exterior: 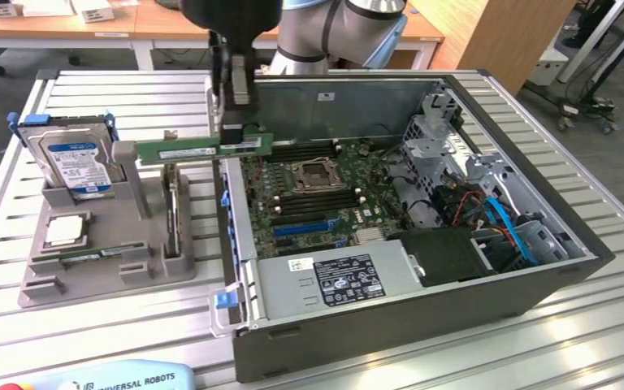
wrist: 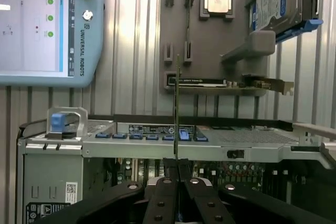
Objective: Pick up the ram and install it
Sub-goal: 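Pick up the ram and move it above insertion slot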
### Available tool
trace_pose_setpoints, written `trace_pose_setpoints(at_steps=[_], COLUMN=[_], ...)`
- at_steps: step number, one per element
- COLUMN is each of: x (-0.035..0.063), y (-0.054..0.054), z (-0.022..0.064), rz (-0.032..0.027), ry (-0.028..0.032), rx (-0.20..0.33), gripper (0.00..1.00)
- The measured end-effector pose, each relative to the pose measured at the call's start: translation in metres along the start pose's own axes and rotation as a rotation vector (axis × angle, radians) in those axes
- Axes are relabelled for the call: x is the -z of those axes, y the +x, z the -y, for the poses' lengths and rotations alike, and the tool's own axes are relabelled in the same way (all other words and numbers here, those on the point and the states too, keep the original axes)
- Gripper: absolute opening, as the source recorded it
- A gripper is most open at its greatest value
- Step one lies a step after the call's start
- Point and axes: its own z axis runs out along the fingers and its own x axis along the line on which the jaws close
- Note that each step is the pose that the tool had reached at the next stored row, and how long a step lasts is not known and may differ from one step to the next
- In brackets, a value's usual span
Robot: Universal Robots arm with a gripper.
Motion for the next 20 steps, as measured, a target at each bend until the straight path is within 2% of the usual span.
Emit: trace_pose_setpoints(at_steps=[20], x=[0.0024], y=[0.001], z=[0.0664], rz=[0.0], ry=[0.0], rx=[0.001], gripper=[0.11])
